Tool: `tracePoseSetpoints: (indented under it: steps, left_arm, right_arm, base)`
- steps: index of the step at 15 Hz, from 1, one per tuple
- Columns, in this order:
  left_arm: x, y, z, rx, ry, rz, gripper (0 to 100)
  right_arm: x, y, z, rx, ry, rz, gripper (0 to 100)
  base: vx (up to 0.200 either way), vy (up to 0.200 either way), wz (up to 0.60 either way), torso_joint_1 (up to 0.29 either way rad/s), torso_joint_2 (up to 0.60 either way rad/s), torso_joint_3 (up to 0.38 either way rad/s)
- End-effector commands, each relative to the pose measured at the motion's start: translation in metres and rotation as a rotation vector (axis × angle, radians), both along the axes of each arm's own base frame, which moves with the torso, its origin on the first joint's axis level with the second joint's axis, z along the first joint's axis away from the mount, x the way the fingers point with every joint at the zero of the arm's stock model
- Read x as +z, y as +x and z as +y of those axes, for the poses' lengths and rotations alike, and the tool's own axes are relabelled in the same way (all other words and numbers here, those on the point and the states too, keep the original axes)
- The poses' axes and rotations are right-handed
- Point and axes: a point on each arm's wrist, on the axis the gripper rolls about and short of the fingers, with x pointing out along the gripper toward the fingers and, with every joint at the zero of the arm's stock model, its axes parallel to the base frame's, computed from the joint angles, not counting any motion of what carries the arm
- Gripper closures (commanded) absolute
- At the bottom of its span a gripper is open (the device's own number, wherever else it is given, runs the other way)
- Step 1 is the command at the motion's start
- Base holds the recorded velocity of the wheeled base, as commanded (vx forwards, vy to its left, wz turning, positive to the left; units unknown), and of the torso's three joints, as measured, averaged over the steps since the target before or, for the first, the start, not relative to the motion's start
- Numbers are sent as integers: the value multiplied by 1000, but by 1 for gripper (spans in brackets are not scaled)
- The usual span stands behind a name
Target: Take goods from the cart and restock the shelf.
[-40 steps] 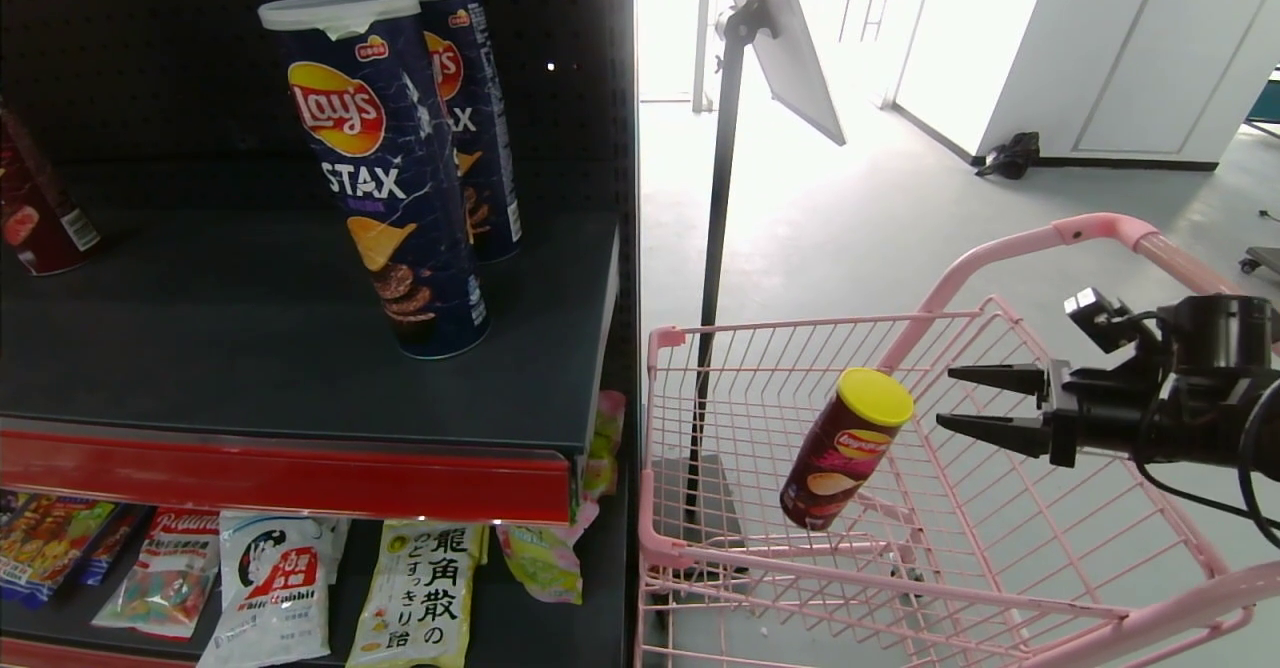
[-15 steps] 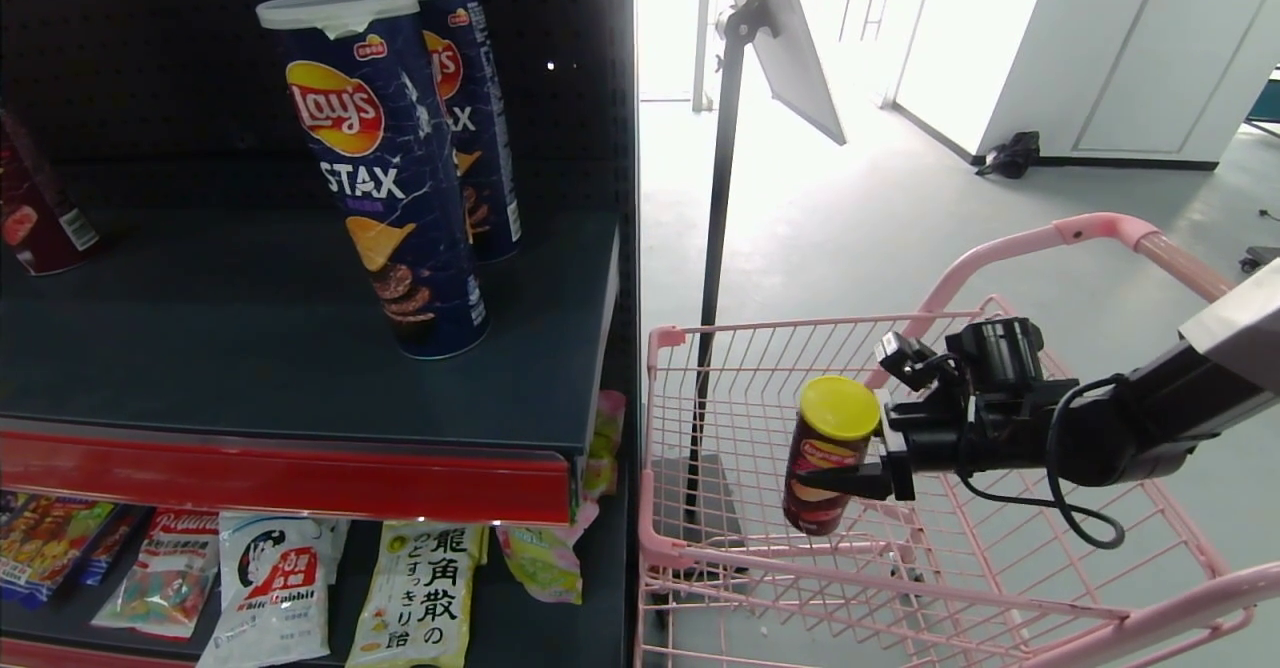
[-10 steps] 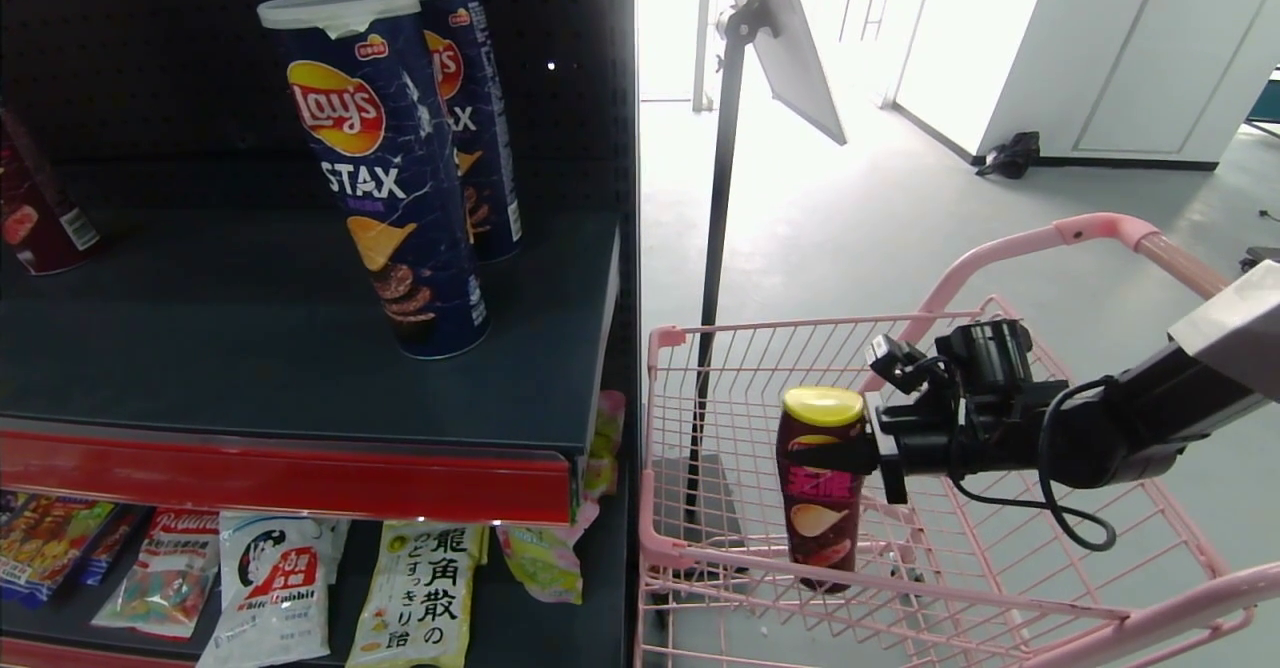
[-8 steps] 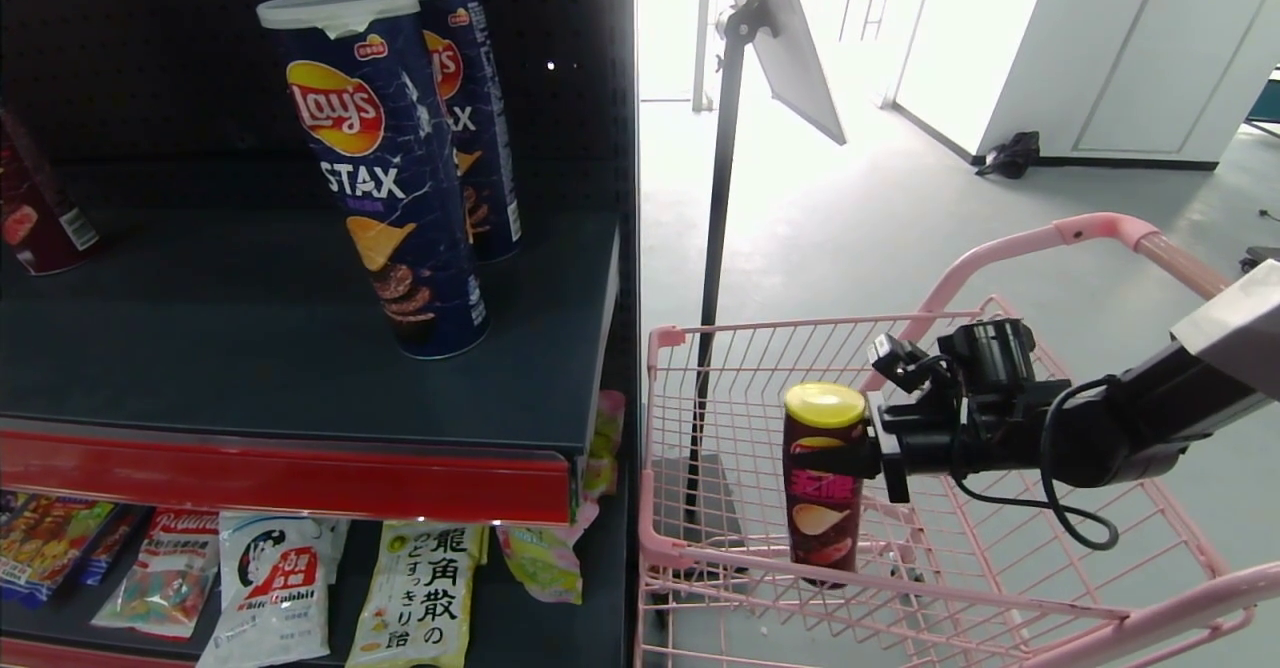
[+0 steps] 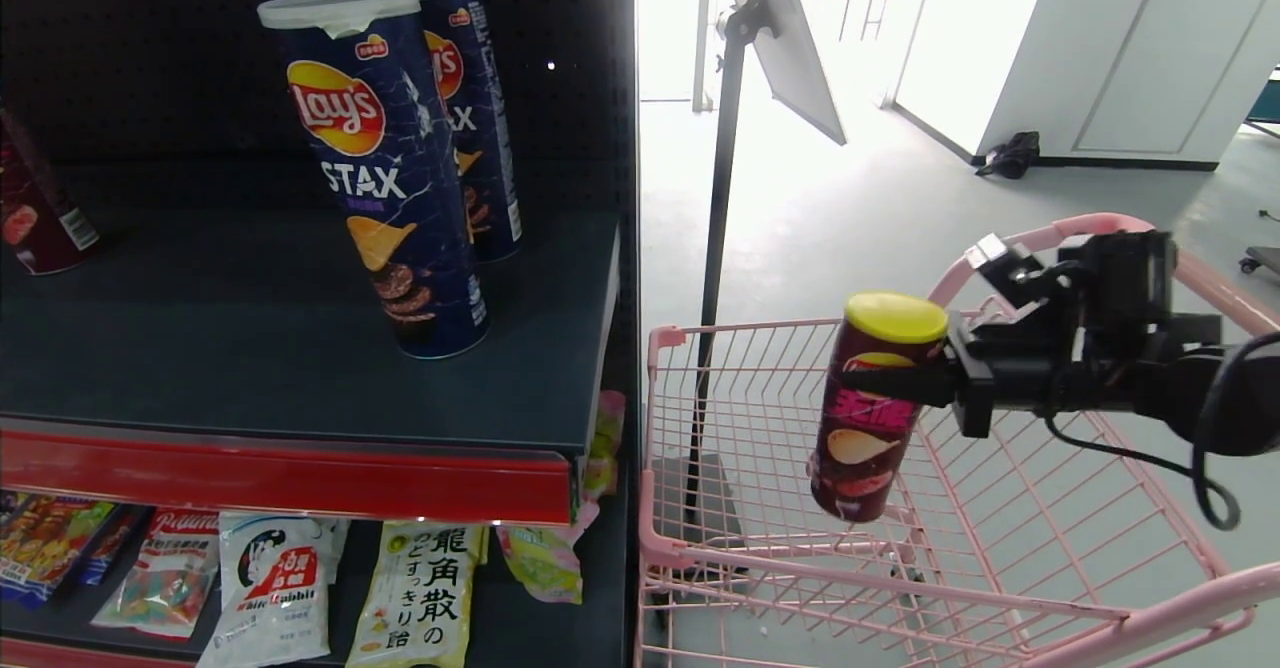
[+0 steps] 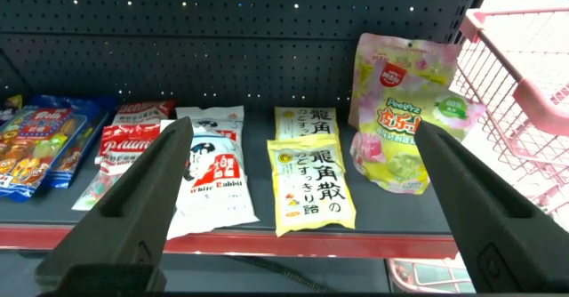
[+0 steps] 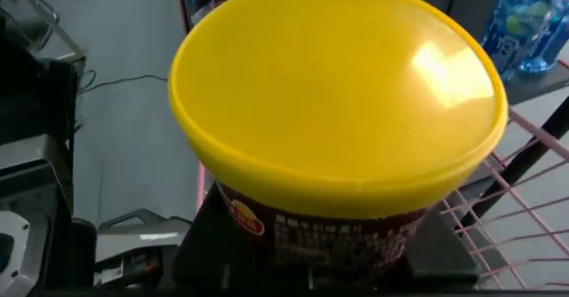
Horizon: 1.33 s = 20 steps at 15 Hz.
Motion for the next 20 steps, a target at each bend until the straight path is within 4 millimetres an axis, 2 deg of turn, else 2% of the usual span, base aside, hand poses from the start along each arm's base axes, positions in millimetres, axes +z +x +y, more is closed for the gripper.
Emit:
tracePoseSetpoints:
  steps: [1,2,4,9,10,11,13,15,20]
  left_arm:
    - [0,0,0,0,0,0,0]
    - [0,0,0,2,0,-1,0]
    - [0,0,0,0,0,0,0]
    - [0,0,0,0,0,0,0]
    - [0,0,0,2,0,-1,0]
    - [0,0,0,0,0,0,0]
    - [0,0,0,0,0,-1,0]
    - [0,0,0,0,0,2,0]
    - [0,0,0,0,0,0,0]
  right_arm:
    - [76,-51,-1,8,64,-161,100]
    - [86,-64,9,39,80,-172,100]
    - [93,-82,15,50,82,-198,100]
    - [82,-134,31,-36,44,-209,100]
    - [83,-140,32,-41,45,-218,100]
    - [84,-155,37,-25,50,-230,100]
    - [75,-169,37,-14,31,-195,100]
    - [71,-178,42,1,17,-173,100]
    - [73,-177,49,18,16,-169,100]
  base:
    - [0,0,0,0,0,0]
    - [0,0,0,0,0,0]
    - [0,0,0,0,0,0]
    - [0,0,0,0,0,0]
    - [0,0,0,0,0,0]
    - [0,0,0,0,0,0]
    - [0,0,0,0,0,0]
    - [0,0,0,0,0,0]
    - [0,0,0,14,-41,-22]
